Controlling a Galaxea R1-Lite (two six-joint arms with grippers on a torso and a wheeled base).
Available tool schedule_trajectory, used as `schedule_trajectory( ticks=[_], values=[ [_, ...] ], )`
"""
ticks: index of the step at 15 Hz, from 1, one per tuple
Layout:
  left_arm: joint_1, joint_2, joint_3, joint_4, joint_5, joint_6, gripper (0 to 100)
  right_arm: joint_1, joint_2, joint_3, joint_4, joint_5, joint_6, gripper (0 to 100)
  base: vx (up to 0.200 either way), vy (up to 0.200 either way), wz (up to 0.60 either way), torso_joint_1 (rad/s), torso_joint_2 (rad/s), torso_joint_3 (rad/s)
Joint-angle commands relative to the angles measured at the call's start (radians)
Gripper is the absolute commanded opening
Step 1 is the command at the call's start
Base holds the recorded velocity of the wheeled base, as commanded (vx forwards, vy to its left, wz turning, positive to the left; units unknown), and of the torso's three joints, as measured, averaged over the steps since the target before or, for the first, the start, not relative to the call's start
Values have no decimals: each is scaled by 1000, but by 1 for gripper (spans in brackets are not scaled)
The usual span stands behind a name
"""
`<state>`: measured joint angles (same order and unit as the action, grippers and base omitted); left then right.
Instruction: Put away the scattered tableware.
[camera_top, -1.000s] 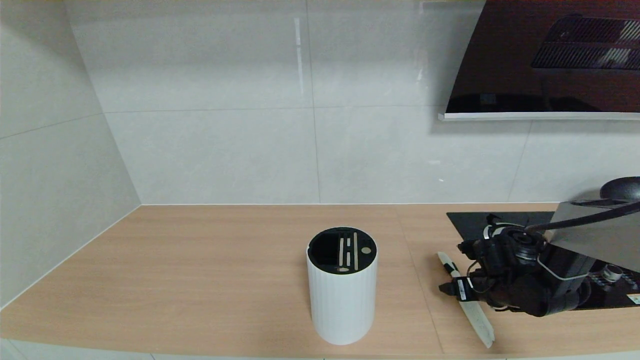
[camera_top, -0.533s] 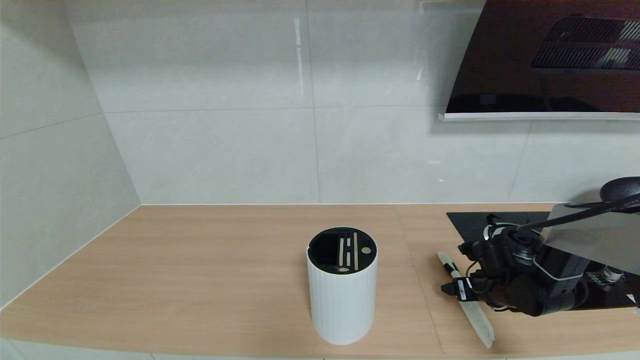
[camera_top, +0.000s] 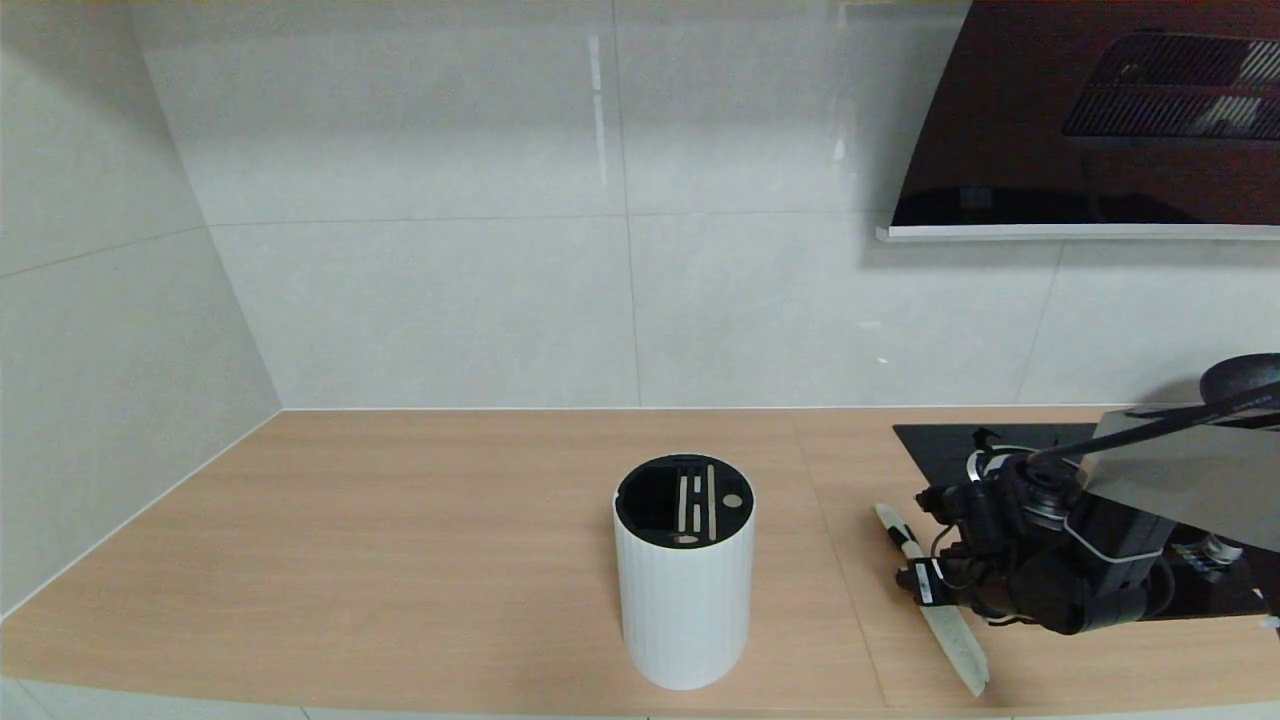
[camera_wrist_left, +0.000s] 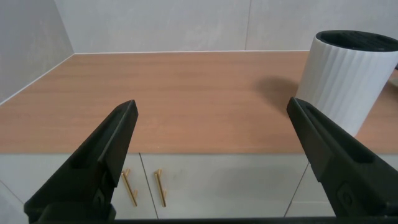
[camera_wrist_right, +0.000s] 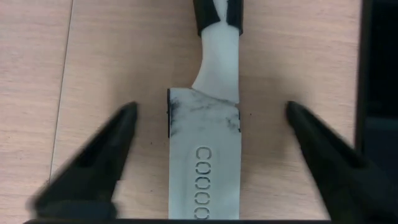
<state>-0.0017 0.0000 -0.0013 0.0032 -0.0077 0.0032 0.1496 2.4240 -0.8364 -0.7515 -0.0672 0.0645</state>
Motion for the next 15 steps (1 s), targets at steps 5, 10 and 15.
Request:
schedule_trajectory(
  ticks=[5, 10, 15],
  values=[
    [0, 0, 0, 0, 0, 0, 100, 4, 9, 0, 0, -31, -3, 0, 0, 0, 0, 0, 0, 0],
    [0, 0, 0, 0, 0, 0, 100, 5, -25, 10, -2, -32, 5, 0, 0, 0, 0, 0, 0, 0],
    [0, 0, 1, -2, 0, 3, 100, 24, -319, 138, 0, -2, 15, 0, 0, 0, 0, 0, 0, 0]
  ],
)
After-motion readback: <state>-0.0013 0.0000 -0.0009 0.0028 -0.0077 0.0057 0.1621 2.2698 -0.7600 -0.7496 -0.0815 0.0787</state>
